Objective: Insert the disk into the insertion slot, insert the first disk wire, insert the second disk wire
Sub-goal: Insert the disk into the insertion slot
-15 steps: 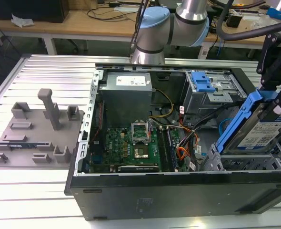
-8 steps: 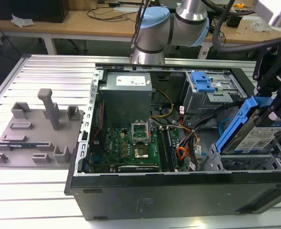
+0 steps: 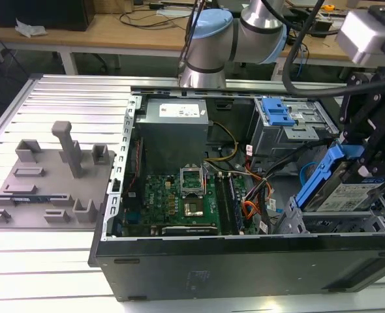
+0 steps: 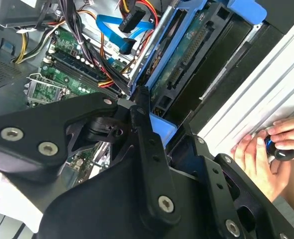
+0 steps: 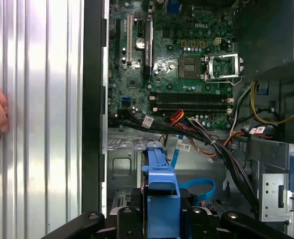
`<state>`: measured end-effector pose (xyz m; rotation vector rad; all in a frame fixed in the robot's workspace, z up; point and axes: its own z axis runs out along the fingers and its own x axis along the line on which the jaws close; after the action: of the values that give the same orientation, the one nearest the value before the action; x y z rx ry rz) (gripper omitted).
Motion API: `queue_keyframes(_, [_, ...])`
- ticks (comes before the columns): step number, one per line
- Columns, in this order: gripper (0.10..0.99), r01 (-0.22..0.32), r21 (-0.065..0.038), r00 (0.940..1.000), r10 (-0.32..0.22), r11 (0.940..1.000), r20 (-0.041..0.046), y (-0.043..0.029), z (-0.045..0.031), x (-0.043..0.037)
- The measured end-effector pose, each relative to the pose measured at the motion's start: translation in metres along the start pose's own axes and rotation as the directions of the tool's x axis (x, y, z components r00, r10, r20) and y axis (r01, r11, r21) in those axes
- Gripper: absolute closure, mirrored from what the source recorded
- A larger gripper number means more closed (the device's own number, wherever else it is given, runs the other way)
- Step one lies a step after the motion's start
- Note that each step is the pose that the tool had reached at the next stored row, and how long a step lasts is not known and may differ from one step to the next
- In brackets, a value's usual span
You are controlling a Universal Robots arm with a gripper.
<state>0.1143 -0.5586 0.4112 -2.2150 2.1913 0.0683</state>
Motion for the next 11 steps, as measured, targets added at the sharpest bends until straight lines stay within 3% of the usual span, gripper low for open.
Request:
queue_keyframes(3, [0.71,0.0,0.0,1.0,0.0,1.0,-0.0002,-0.0001,0.0019,0.0001])
queue_keyframes(4, [0.655,0.0,0.0,1.0,0.0,1.0,-0.0005,-0.0001,0.0018,0.0001])
queue_keyframes(5, [0.655,0.0,0.0,1.0,0.0,1.0,-0.0004,0.0,0.0019,0.0001])
queue_keyframes(6, [0.592,0.0,0.0,1.0,0.0,1.0,-0.0009,-0.0001,0.0018,0.0001])
queue_keyframes(7, [0.592,0.0,0.0,1.0,0.0,1.0,-0.0006,-0.0001,0.0019,0.0001])
queue_keyframes(10, [0.412,0.0,0.0,1.0,0.0,1.0,-0.0007,0.0,0.0019,0.0001])
queue_keyframes(11, [0.412,0.0,0.0,1.0,0.0,1.0,-0.001,-0.0001,0.0021,0.0])
